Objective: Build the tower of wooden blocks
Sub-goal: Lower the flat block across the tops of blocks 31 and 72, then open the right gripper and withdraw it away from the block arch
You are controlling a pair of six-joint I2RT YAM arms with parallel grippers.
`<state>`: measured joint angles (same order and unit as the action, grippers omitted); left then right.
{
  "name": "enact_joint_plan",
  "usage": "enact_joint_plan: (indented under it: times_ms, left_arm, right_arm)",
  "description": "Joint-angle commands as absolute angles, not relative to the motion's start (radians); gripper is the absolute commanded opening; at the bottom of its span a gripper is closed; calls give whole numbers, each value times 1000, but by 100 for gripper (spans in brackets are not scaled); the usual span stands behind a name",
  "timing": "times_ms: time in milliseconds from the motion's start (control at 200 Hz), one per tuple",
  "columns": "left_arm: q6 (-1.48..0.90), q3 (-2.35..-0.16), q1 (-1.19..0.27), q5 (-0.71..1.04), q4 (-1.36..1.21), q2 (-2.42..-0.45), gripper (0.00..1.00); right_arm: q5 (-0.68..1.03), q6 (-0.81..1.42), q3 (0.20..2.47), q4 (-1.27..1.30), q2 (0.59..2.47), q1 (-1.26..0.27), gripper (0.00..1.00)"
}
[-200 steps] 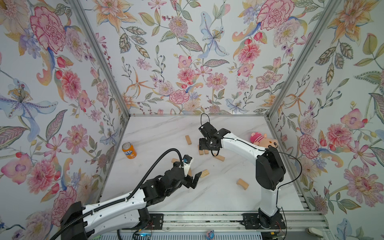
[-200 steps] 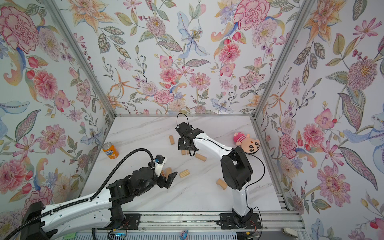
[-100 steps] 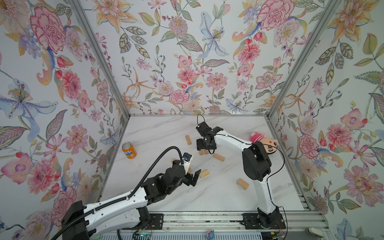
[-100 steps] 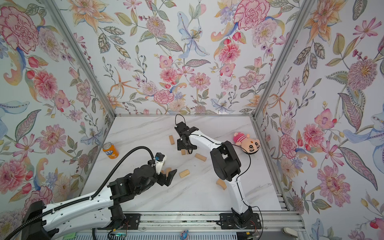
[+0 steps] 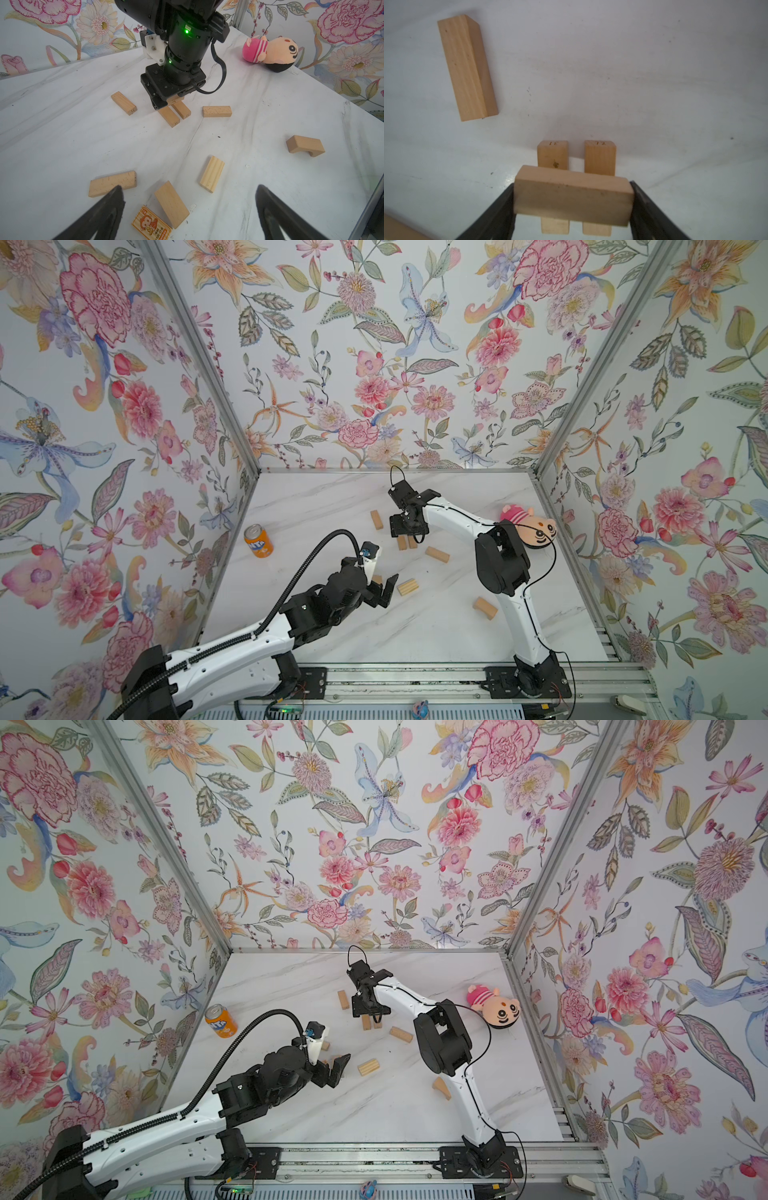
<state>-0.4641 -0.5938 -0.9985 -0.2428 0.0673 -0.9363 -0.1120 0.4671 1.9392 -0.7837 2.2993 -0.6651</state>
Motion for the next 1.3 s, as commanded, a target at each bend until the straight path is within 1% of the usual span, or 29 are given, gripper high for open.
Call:
enact_joint_plan:
  times_ms: [0, 706, 881, 996, 1096, 1131, 1151, 1296]
  left_arm:
    - [-463, -580, -982, -241, 69, -929, 99]
    - [-461, -574, -956, -214, 41, -949, 99]
    - [-461, -575, -951, -208, 37, -954, 99]
    - [-460, -574, -951, -206, 38, -955, 99]
    - [-462, -573, -950, -198, 34, -959, 99]
    - [-461, -573, -947, -196, 33, -959, 99]
    - [-460, -573, -947, -195, 32, -959, 99]
    - [-463, -575, -948, -197, 32, -952, 99]
  right_arm:
    - [-105, 445, 1984, -829, 2327, -660, 65]
    - [-118, 407, 2055, -874, 2384, -656, 67]
    - [-117, 403, 2059, -878, 2395, -655, 70]
    - [-118, 396, 2059, -880, 2398, -656, 77]
    - [-121, 380, 2059, -880, 2390, -658, 91]
    - [-133, 372, 2061, -881, 2383, -662, 94]
    - [-144, 369, 2061, -881, 2378, -663, 100]
    - [-196, 347, 2068, -878, 2324, -674, 99]
